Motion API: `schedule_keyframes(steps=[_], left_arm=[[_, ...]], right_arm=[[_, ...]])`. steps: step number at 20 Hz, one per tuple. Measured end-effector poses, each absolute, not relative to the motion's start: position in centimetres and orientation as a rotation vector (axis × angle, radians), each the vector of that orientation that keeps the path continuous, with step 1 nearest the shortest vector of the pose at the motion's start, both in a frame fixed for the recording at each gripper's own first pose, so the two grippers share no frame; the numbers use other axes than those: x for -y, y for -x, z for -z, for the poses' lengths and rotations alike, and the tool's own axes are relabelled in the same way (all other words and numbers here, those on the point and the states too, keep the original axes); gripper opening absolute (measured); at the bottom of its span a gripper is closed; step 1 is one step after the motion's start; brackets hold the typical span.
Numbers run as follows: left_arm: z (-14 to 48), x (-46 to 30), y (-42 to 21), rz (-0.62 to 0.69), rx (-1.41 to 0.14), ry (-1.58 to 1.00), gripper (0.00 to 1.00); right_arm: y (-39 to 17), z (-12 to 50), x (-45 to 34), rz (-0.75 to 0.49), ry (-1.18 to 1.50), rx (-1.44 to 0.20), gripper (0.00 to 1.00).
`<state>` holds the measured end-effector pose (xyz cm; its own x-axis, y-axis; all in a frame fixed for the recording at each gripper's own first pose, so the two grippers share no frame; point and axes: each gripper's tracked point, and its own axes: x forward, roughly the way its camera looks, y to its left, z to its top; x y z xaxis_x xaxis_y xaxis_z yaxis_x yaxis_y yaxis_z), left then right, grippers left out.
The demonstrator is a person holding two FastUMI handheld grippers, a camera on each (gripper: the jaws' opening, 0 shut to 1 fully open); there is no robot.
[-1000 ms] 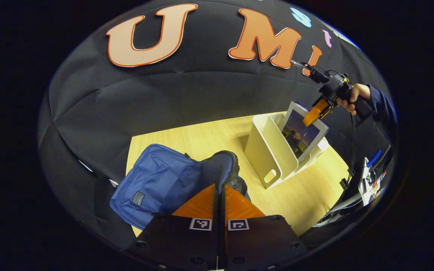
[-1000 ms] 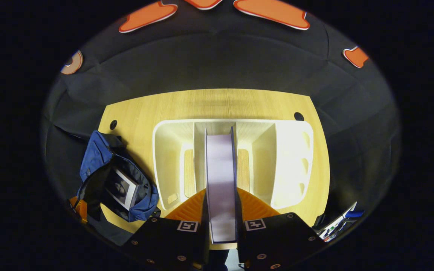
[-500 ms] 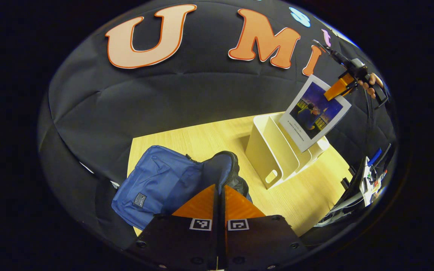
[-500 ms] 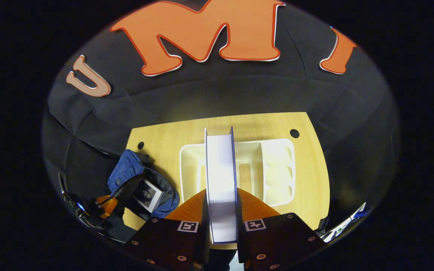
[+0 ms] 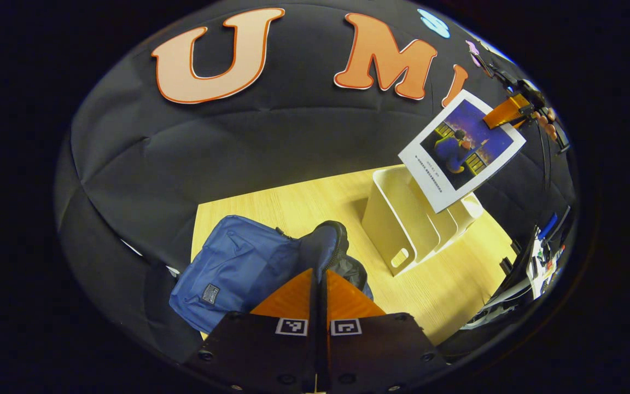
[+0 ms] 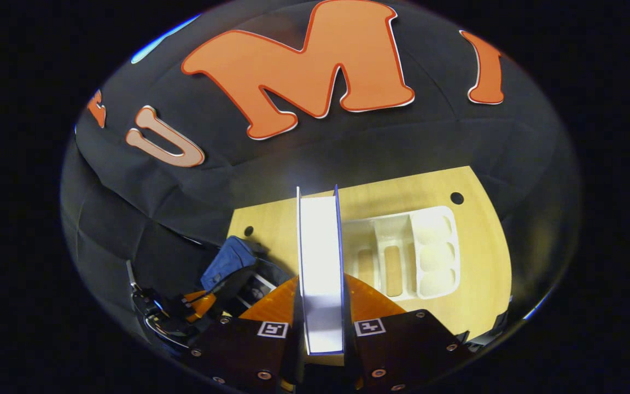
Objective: Open the schoolbag, grab two books from the bookshelf and put them into the schoolbag.
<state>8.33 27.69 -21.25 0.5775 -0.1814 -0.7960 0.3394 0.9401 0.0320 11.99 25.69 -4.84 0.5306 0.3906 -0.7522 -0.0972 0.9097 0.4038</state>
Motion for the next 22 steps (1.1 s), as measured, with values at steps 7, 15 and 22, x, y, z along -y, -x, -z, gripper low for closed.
schedule_keyframes(steps=[7,15,22], left_arm=[[20.0,-28.9,-9.2,0.275,-0.877,-0.237,0.01],[19.2,-29.8,-9.9,0.258,-0.872,-0.278,0.01],[19.2,-30.1,-10.0,0.243,-0.884,-0.27,0.01]], right_arm=[[-9.7,6.6,-32.1,-0.448,-0.43,-0.982,0.28],[-6.5,12.9,-37.8,-0.488,-0.561,-1.065,0.28],[-4.3,17.9,-43.3,-0.406,-0.713,-1.123,0.28]])
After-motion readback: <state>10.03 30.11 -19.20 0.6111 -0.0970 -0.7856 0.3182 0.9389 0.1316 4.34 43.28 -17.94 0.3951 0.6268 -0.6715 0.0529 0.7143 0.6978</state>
